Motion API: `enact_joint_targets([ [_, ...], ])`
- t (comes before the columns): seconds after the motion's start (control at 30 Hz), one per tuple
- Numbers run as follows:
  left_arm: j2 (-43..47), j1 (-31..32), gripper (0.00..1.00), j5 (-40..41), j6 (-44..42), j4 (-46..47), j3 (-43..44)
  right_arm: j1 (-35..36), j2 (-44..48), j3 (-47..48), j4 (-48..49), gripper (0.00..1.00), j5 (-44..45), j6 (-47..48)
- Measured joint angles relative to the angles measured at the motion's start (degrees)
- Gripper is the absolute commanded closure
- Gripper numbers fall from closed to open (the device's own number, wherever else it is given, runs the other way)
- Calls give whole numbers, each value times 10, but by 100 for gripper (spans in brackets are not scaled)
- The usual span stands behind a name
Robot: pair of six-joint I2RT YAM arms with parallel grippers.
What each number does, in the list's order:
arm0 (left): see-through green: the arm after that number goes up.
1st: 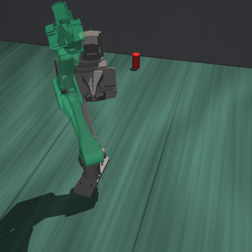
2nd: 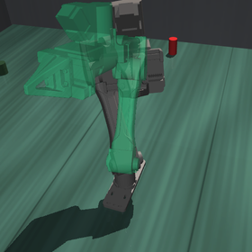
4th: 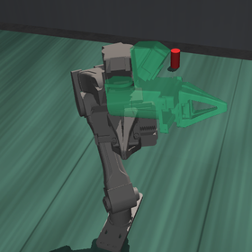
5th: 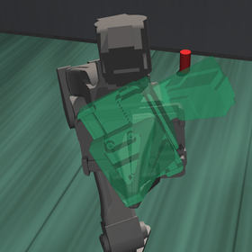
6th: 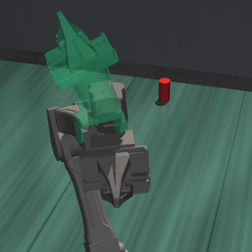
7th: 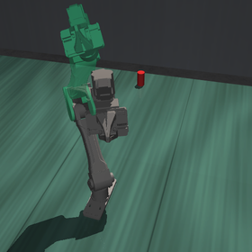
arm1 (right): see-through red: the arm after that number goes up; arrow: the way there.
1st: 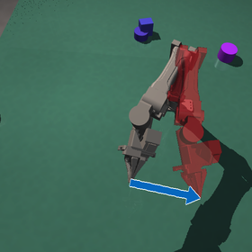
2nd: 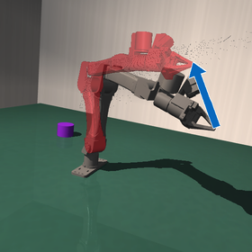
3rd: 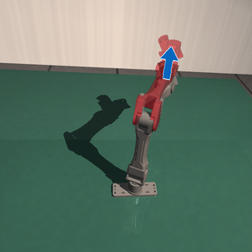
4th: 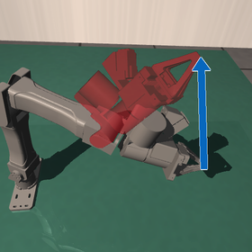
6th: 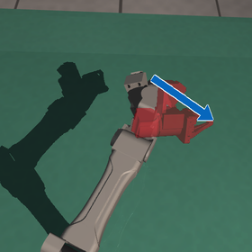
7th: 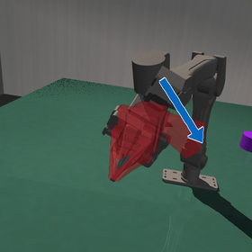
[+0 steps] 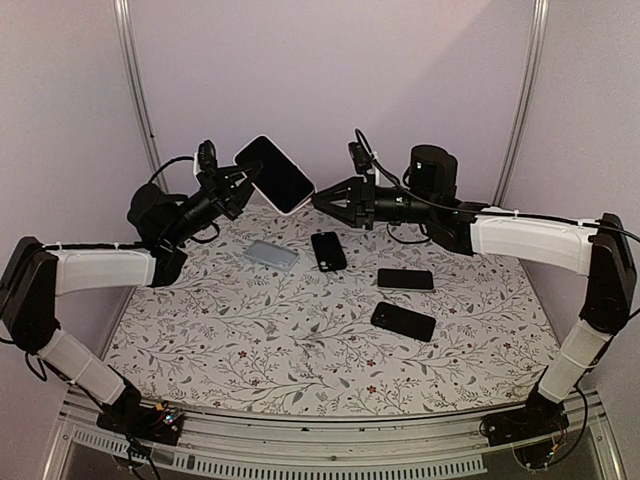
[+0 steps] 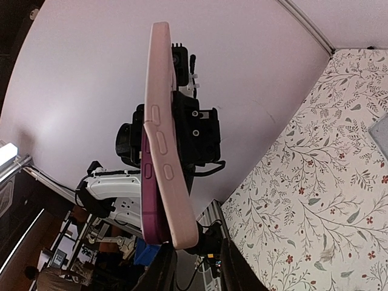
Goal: Take the phone out of the phone case
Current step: Remove the bottom right corner of the phone case from the phone.
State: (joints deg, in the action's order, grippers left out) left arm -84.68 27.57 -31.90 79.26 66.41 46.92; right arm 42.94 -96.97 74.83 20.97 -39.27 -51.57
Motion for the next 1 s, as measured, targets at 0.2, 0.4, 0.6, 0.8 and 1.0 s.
enact_joint_targets([
  [0.2,-3,0,100,3,5,4,1,-5,-12,10,12,76,-20,-3],
  [0.4,-17,0,100,-2,1,0,17,-10,-19,12,23,76,-35,-15],
  [0.6,-19,1,100,-9,-15,-17,30,-12,-20,12,28,76,-36,-24],
  [0.8,-19,1,100,-19,-31,-51,51,-15,-20,12,38,75,-39,-35],
  [1.0,-19,3,100,-23,-34,-63,60,-16,-30,14,66,75,-59,-52],
])
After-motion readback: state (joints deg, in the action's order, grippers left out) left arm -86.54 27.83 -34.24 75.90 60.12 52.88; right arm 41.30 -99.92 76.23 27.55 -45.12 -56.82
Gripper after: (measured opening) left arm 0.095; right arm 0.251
